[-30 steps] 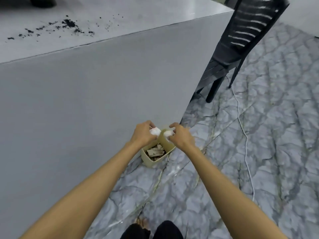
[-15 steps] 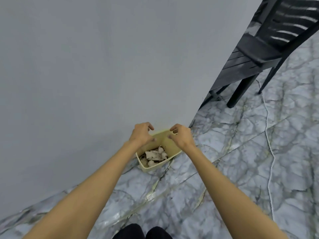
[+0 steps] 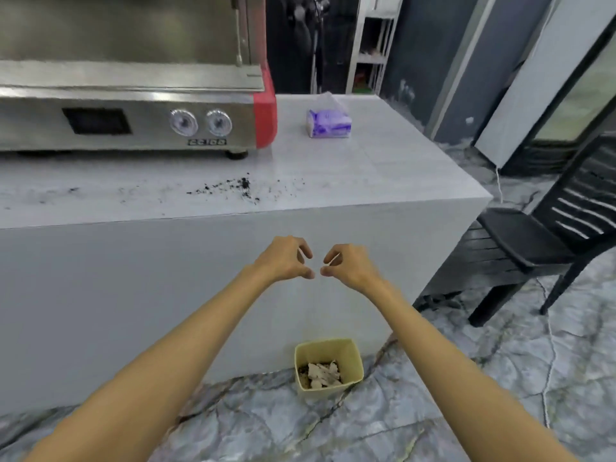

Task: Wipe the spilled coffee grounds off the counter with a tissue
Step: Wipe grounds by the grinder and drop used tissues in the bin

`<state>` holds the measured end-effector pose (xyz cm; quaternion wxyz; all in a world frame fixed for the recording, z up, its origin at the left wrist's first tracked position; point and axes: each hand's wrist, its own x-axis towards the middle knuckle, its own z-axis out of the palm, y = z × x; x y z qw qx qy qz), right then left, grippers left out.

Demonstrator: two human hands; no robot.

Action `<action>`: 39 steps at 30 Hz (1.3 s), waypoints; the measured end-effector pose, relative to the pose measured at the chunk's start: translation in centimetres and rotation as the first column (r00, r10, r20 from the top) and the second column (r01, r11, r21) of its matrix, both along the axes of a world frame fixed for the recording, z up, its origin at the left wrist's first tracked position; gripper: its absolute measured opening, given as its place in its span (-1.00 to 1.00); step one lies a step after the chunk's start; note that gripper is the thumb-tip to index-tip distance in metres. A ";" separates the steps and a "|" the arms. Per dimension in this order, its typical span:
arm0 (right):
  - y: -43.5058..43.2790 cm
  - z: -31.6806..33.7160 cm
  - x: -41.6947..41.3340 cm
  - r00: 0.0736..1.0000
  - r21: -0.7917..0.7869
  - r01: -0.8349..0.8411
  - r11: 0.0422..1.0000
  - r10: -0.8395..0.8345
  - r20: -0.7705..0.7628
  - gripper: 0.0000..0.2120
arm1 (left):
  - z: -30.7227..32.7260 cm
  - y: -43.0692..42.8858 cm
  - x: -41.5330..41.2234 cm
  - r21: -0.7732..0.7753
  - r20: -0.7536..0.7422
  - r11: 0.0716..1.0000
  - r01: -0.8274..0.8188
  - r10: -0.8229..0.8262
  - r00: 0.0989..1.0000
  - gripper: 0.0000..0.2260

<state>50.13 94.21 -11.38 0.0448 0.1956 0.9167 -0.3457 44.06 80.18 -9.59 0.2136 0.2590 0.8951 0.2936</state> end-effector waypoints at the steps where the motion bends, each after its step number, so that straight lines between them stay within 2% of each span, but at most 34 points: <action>1: -1.1 2.1 -0.6 0.999 0.007 -0.039 0.999 0.040 -0.017 -0.74 | 2.2 -1.4 -0.1 0.004 -0.010 1.000 -0.022 0.022 1.000 -0.61; 8: -11.9 11.9 -5.9 0.941 0.035 -0.309 0.950 0.311 -0.134 -0.74 | 12.2 -14.7 -1.7 0.004 -0.107 0.969 -0.247 0.246 0.963 -0.64; 14: -24.4 14.3 -10.2 0.847 0.062 -0.502 0.863 0.505 -0.167 -0.76 | 14.7 -28.8 -3.1 0.007 -0.134 0.893 -0.449 0.446 0.885 -0.65; 18: -33.7 14.8 -13.3 0.796 0.049 -0.581 0.813 0.579 -0.177 -0.75 | 15.1 -38.6 -4.5 -0.005 -0.151 0.849 -0.529 0.522 0.839 -0.62; 23: -45.4 15.0 -17.4 0.750 0.000 -0.645 0.764 0.632 -0.195 -0.73 | 16.2 -49.6 -6.9 0.003 -0.193 0.804 -0.594 0.583 0.789 -0.64; 29: -55.6 14.0 -22.7 0.742 -0.031 -0.659 0.751 0.643 -0.189 -0.74 | 15.5 -60.2 -11.6 0.006 -0.170 0.762 -0.647 0.639 0.750 -0.68; 35: -61.8 12.3 -29.0 0.742 -0.020 -0.662 0.749 0.651 -0.163 -0.74 | 13.5 -67.0 -18.1 0.011 -0.131 0.742 -0.671 0.666 0.734 -0.70; 39: -65.9 11.0 -34.2 0.748 -0.013 -0.654 0.756 0.644 -0.161 -0.70 | 12.6 -70.2 -23.5 0.013 -0.156 0.747 -0.665 0.658 0.737 -0.70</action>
